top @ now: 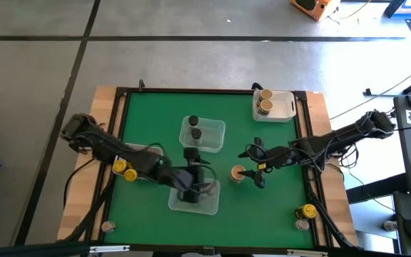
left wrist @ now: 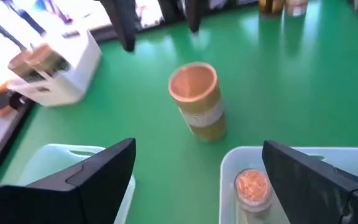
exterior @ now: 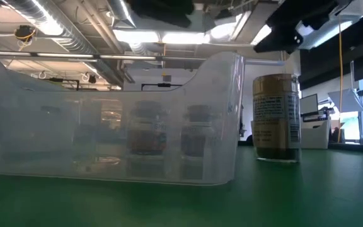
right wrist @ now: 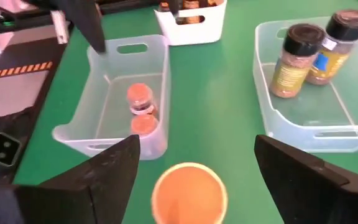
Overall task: Sort spices by type
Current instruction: Put the golden spice bottle into the top white bin
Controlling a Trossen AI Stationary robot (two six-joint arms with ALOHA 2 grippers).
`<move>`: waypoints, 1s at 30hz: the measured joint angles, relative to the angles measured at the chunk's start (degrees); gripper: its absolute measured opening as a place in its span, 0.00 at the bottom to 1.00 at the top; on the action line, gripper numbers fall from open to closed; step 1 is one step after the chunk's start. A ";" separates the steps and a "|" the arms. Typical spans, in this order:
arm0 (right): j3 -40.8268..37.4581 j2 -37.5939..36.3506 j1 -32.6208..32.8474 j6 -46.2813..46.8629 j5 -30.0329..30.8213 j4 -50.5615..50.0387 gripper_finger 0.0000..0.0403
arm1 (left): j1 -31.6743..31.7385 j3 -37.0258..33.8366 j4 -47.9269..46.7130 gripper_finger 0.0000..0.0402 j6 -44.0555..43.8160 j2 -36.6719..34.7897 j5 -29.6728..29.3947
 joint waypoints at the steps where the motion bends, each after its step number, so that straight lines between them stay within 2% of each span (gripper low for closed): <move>1: 0.00 0.22 -0.10 0.02 -0.10 -0.10 0.79 | -0.34 -2.93 3.19 0.87 0.78 -1.95 -0.71; 4: 0.00 0.90 -0.10 0.37 -0.43 -1.57 0.86 | -0.47 -9.00 8.66 0.87 1.60 -7.23 -1.39; 8: 0.00 2.73 0.99 0.46 -0.25 -2.25 0.98 | -0.13 -12.91 11.36 0.87 1.36 -12.99 -1.79; 12: 0.00 4.11 1.08 -1.81 -1.65 -2.04 0.91 | -0.36 -15.05 10.93 0.87 1.40 -15.34 -1.68; 17: -0.02 5.40 1.06 -0.36 -2.69 -1.84 0.84 | -0.27 -15.11 10.51 0.87 2.90 -15.38 -1.73; 25: -0.02 10.22 1.08 -0.23 -4.65 -1.87 0.82 | 1.08 -15.11 10.88 0.87 7.83 -15.40 -1.70; 30: -0.02 13.40 1.04 -0.70 -1.88 -2.10 0.82 | 2.18 -15.11 10.82 0.87 7.83 -15.40 -1.69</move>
